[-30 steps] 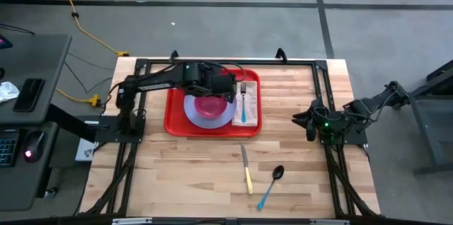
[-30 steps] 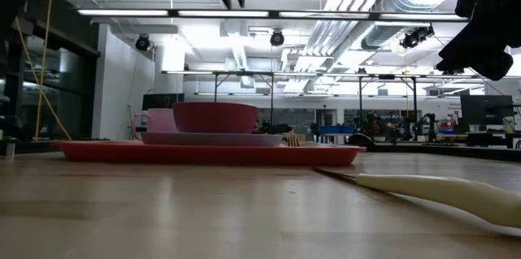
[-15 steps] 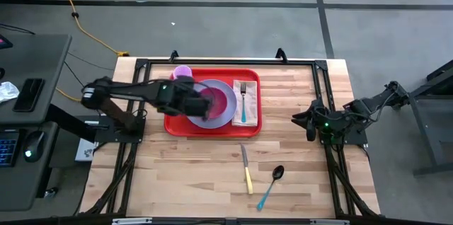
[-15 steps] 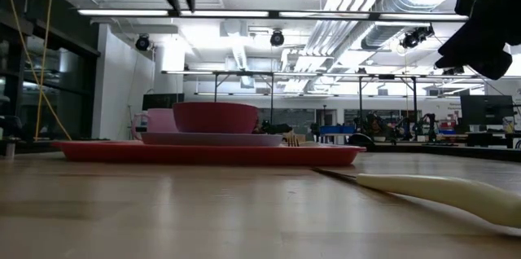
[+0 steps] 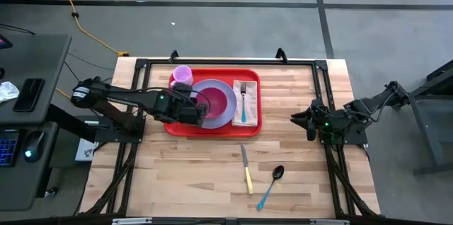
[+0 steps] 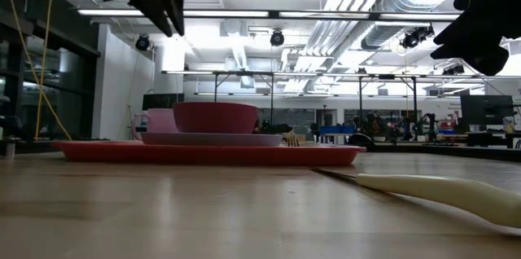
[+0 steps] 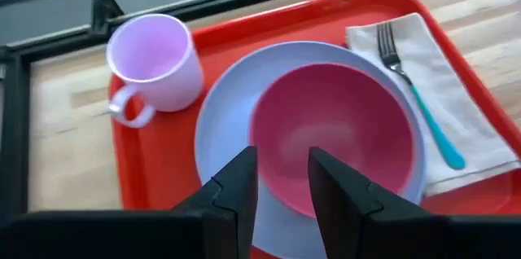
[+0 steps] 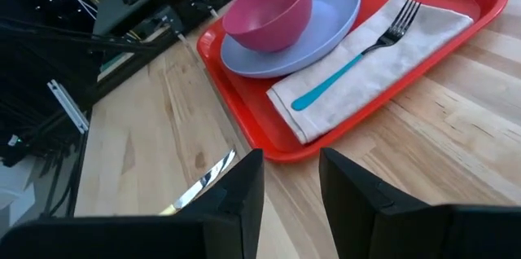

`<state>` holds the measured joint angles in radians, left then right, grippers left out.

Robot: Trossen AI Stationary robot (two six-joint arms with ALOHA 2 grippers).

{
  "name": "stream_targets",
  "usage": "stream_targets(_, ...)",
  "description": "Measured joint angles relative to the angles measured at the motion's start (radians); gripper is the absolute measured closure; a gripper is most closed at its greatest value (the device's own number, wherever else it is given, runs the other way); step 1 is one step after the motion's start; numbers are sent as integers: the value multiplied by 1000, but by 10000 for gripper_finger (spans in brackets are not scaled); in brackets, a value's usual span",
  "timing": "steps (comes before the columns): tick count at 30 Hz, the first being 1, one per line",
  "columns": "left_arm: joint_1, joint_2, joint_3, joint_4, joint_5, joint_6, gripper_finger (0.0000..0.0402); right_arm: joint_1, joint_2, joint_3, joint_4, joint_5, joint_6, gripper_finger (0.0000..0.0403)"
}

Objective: Set up tray
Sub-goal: Put the blue spoon on the white table napkin to the left of the blue fork

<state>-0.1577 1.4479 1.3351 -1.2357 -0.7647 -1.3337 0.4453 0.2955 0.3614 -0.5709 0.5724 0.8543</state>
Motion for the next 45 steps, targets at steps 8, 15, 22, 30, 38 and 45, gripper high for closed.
stream_targets(8, 1, -184, -163, 153, -82, 11, 261, 0, 8, 0, 0, 2, 1, 304)
stream_targets(15, 1, -364, -348, 347, -79, 92, 261, 0, 19, 0, 0, 0, -7, 304)
stream_targets(22, 27, -466, -488, 386, -75, 68, 261, 0, 33, 0, 15, 35, -42, 304)
stream_targets(30, 153, -582, -618, 612, 82, 271, 261, -1, 37, 0, 15, 82, -46, 304)
stream_targets(38, 349, -608, -668, 799, 342, 579, 261, -1, 38, 0, 9, 160, -48, 304)
stream_targets(45, 416, -633, -673, 793, 359, 639, 261, -1, 38, 0, 3, 160, -50, 304)
